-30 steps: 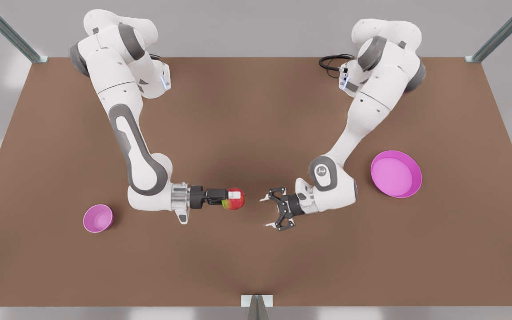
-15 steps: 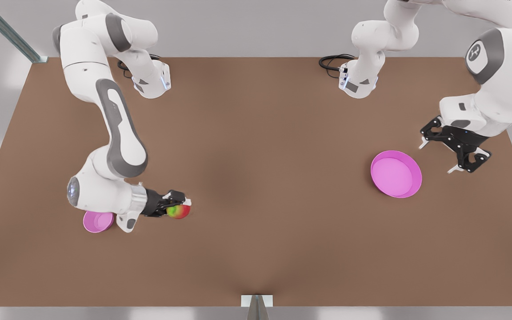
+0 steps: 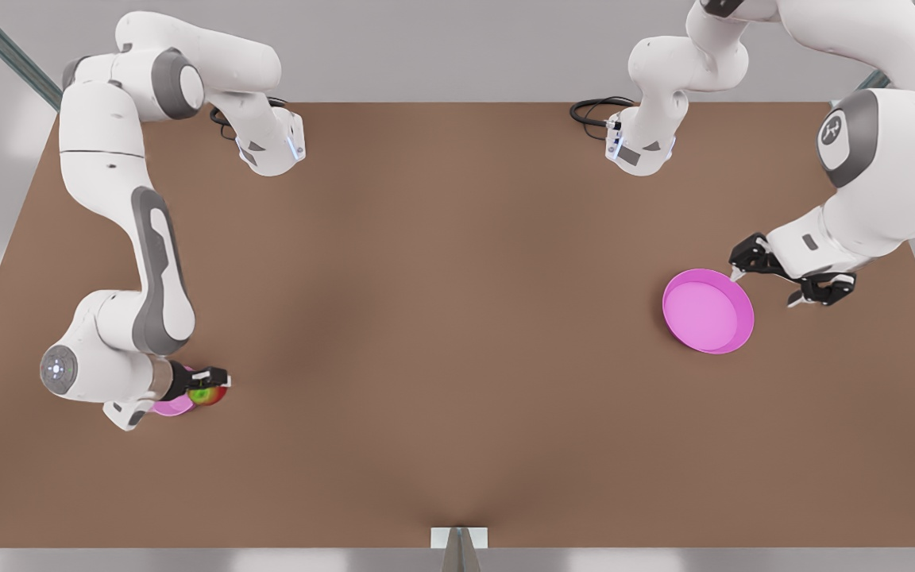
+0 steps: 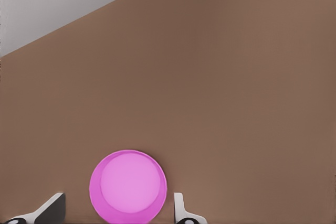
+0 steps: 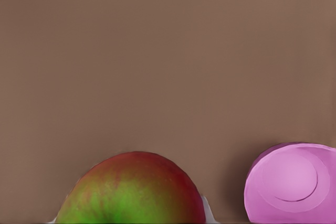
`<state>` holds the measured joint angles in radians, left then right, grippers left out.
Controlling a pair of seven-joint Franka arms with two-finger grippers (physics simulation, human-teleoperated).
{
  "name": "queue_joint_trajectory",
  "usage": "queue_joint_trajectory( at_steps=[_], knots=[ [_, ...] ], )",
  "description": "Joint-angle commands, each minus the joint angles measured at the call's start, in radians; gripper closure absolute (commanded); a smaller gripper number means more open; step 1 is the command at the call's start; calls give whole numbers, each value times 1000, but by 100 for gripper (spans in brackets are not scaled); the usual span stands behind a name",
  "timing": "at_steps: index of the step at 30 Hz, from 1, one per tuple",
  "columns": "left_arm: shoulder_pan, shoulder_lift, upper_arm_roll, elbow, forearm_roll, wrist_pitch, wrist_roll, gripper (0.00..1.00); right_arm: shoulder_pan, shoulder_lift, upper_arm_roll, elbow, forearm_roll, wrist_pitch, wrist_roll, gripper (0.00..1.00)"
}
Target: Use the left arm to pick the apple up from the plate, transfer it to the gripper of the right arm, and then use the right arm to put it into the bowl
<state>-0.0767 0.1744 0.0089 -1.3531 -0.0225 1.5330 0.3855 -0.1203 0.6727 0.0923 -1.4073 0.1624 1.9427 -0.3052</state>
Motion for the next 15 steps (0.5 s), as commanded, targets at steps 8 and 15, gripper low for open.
queue_joint_trajectory(
  at_steps=[8,15],
  knots=[
    [-17,2,-1,0,0,-7,-341,0,-82,65,-34,13,-20,81,-422,33],
    [-17,16,-1,0,1,1,-338,0,-90,142,-69,108,-20,85,-520,32]
  ],
)
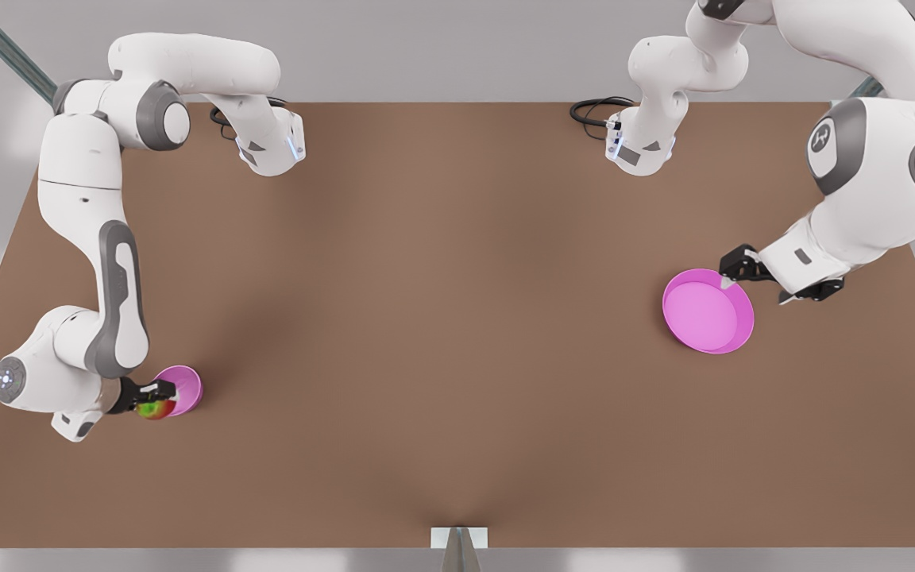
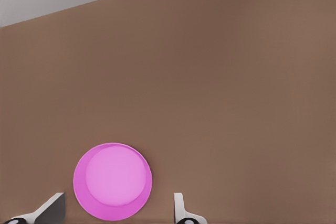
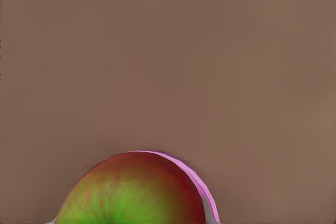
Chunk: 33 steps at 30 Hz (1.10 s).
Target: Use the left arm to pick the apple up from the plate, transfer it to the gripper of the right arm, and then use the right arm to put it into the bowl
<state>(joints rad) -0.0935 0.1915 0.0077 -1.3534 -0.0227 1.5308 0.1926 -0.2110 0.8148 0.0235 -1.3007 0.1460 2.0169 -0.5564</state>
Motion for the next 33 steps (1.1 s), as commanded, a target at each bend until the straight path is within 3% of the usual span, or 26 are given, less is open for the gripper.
queue_joint_trajectory(
  at_steps=[1,5,11,13,14,18,19,21,24,28,33],
  knots=[
    [0,2,0,0,1,3,-145,0,5,-2,-1,-3,-6,10,-270,32],
    [0,5,0,0,1,3,-147,0,12,-89,10,-126,-56,16,-264,32],
    [0,11,0,0,1,5,-147,0,5,-86,10,-132,-56,25,-266,30],
    [0,11,0,0,1,5,-150,0,5,-85,9,-134,-56,26,-266,4],
    [0,11,0,0,1,5,-150,0,5,-86,9,-134,-56,26,-267,0],
    [0,11,0,0,1,5,-150,0,10,-100,10,-132,-56,11,-261,0],
    [0,11,0,2,1,5,-150,0,32,-160,10,-131,-63,-56,-226,0],
    [-3,11,-2,7,6,5,-154,0,147,-347,24,-101,-200,-243,102,0],
    [-22,14,-2,17,7,5,-156,0,236,-416,24,44,-212,-481,441,0],
    [-23,34,-2,36,7,5,-154,0,225,-483,124,47,-201,-503,676,0],
    [-23,65,-2,76,7,6,-156,0,159,-556,122,34,-195,-543,638,0]
  ],
)
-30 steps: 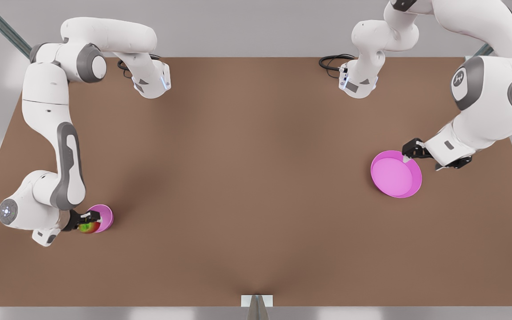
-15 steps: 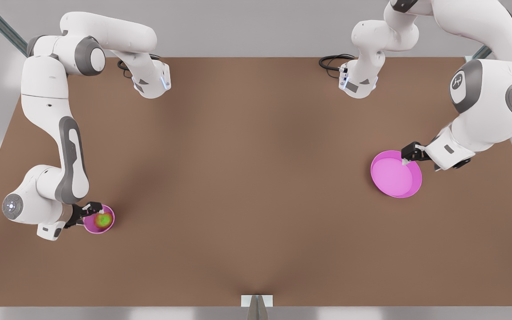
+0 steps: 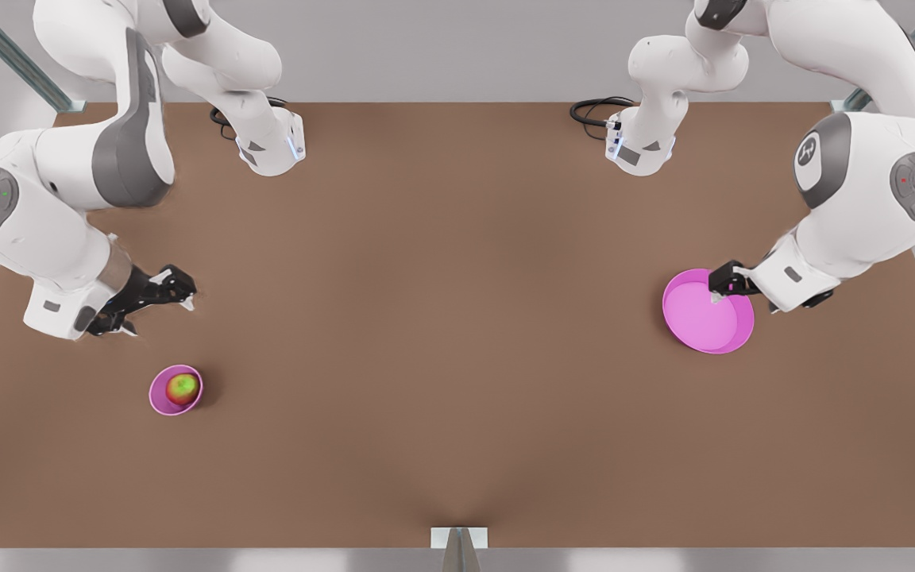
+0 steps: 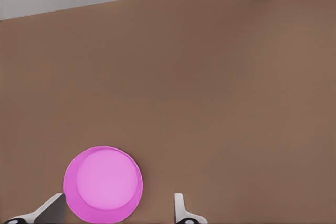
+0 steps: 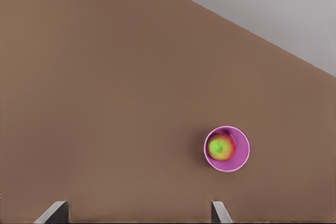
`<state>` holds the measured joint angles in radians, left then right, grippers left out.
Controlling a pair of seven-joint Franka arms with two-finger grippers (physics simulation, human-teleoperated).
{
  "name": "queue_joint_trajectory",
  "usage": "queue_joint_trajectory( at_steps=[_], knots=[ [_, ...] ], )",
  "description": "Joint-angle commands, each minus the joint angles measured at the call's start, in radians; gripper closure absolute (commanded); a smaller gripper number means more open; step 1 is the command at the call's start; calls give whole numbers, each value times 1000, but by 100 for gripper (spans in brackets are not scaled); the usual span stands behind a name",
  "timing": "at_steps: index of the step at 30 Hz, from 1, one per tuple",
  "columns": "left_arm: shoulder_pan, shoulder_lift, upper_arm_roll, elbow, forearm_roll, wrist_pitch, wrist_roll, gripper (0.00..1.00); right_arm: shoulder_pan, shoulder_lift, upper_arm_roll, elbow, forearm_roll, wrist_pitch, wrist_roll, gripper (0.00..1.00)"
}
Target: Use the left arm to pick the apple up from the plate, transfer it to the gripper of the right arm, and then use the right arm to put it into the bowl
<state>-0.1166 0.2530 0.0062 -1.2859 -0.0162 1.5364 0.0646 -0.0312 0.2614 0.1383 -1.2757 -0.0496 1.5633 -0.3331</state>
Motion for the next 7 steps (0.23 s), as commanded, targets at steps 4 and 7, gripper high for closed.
queue_joint_trajectory(
  at_steps=[4,7],
  knots=[
    [0,9,0,11,1,1,-28,0,-18,-177,-107,-266,10,104,358,0],
    [0,9,0,11,1,2,-28,0,39,-120,-167,-254,34,103,358,0]
  ],
)
